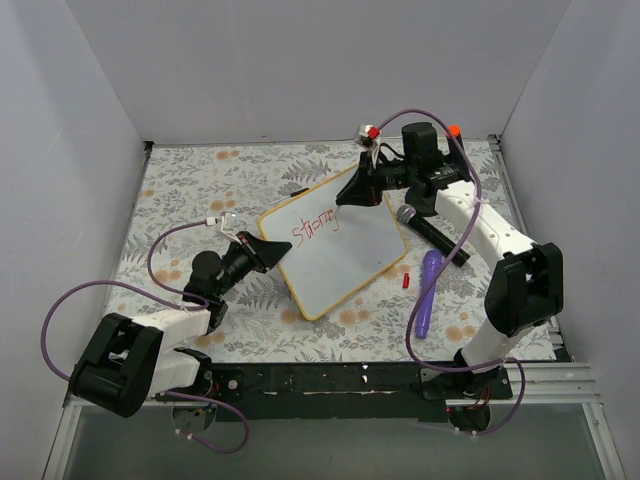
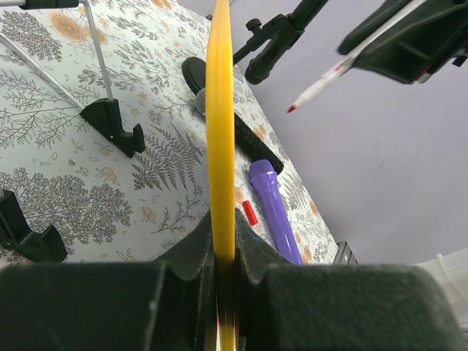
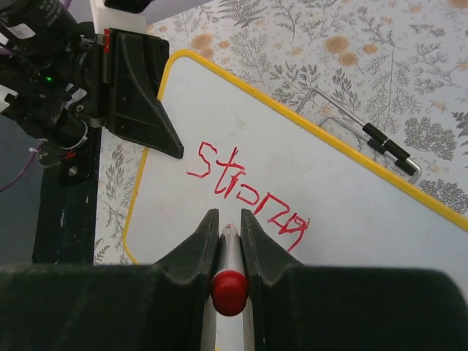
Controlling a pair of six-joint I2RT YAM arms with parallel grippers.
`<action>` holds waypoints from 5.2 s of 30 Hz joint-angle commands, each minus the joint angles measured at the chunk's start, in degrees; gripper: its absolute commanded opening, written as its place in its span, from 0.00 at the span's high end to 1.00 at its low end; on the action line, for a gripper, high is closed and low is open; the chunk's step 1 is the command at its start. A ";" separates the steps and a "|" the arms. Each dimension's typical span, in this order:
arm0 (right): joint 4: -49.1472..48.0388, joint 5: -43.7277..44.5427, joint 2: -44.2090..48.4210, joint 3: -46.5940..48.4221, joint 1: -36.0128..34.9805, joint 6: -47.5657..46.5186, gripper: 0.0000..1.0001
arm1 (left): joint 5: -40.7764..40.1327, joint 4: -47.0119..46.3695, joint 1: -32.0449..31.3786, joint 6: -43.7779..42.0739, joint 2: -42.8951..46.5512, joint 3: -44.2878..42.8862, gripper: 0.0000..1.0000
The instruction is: Write a sentence on the whiteboard
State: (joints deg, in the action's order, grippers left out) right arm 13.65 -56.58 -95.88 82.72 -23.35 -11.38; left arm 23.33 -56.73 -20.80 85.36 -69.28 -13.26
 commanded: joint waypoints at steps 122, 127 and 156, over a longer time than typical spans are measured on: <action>-1.43 -4.95 21.87 -13.81 9.47 -7.35 0.99 | 0.57 16.21 -0.38 -3.54 19.62 -1.95 1.00; -1.26 -4.86 21.78 -14.25 9.47 -7.17 0.99 | 1.19 16.83 -0.30 -2.22 20.85 -1.16 1.00; -2.75 -7.49 22.14 -15.04 9.47 -4.71 0.99 | 4.09 19.73 -0.30 -0.20 25.42 -0.90 1.00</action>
State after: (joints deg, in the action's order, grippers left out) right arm 14.13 -61.95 -75.42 68.40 -13.63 -17.61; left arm 25.63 -32.08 -21.12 84.07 -46.37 -12.69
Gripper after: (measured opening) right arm 0.186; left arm 0.053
